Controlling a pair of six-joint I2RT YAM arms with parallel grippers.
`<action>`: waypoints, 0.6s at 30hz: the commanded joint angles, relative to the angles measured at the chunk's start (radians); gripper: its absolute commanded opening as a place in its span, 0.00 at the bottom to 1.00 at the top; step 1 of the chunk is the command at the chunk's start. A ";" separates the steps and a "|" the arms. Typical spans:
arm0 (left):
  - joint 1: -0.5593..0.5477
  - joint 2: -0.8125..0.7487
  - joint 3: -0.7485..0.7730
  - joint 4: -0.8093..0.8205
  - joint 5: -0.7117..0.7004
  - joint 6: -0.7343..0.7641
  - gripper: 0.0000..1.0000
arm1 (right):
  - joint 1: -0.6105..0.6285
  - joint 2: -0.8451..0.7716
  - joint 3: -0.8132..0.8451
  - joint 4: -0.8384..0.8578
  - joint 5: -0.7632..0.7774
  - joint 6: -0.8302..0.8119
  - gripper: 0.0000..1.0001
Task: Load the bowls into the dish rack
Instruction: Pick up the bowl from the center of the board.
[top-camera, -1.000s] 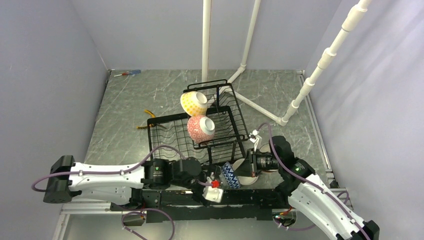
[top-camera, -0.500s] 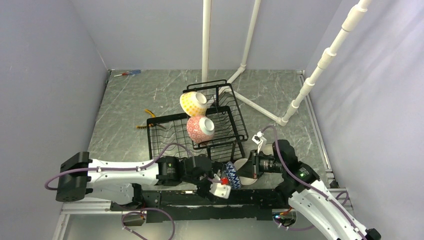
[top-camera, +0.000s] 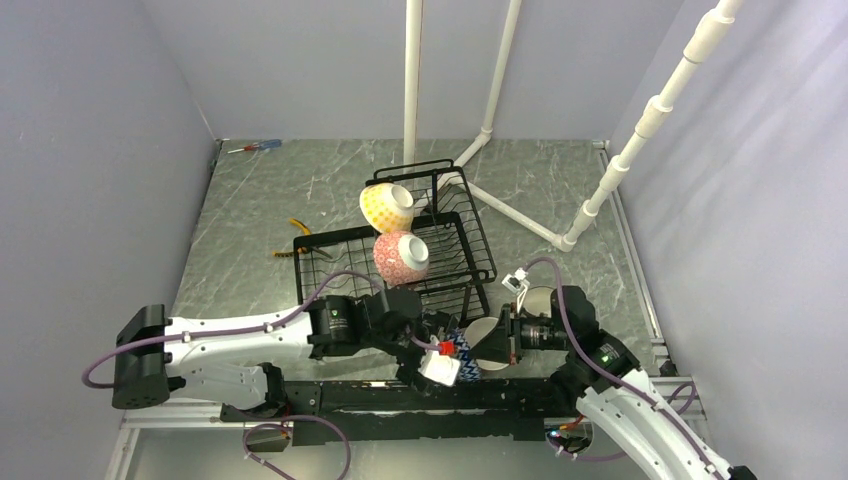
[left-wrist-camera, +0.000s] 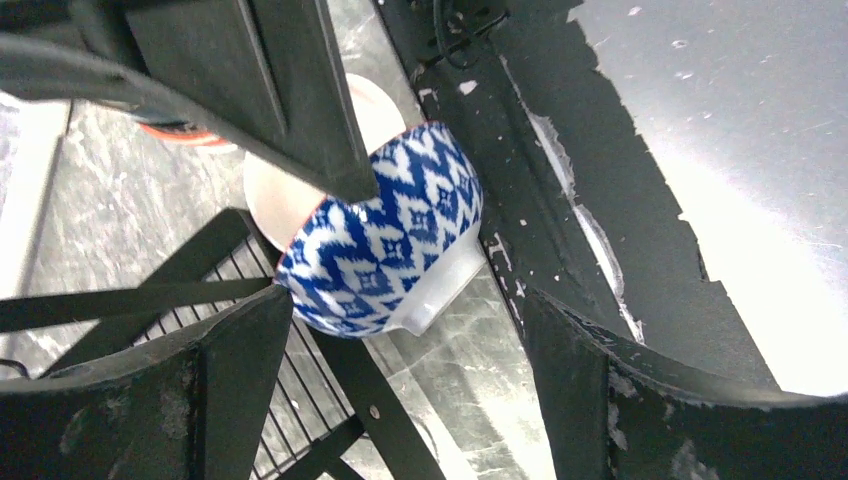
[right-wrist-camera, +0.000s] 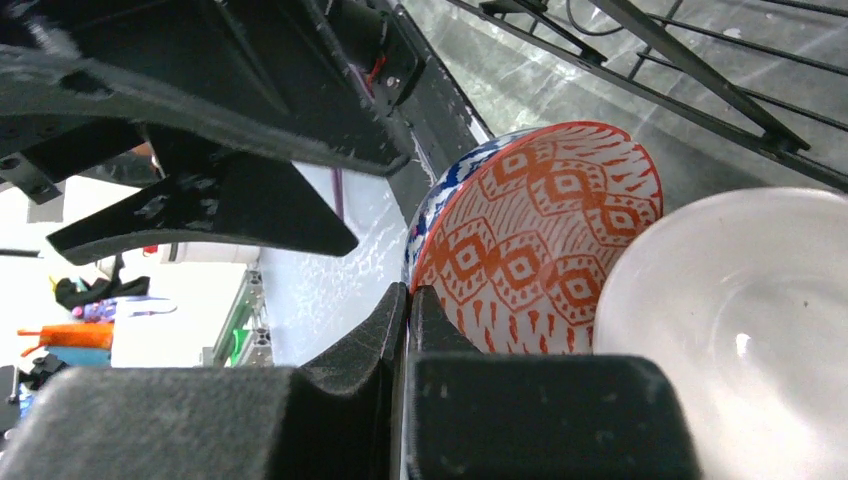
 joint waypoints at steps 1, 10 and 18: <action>0.007 0.019 0.072 -0.074 0.132 0.065 0.91 | 0.001 0.037 0.018 0.156 -0.074 -0.022 0.00; 0.009 0.097 0.106 -0.074 0.151 0.090 0.92 | 0.000 0.110 0.030 0.205 -0.133 -0.046 0.00; 0.009 0.103 0.112 -0.041 0.073 0.123 0.94 | 0.000 0.130 0.033 0.223 -0.151 -0.053 0.00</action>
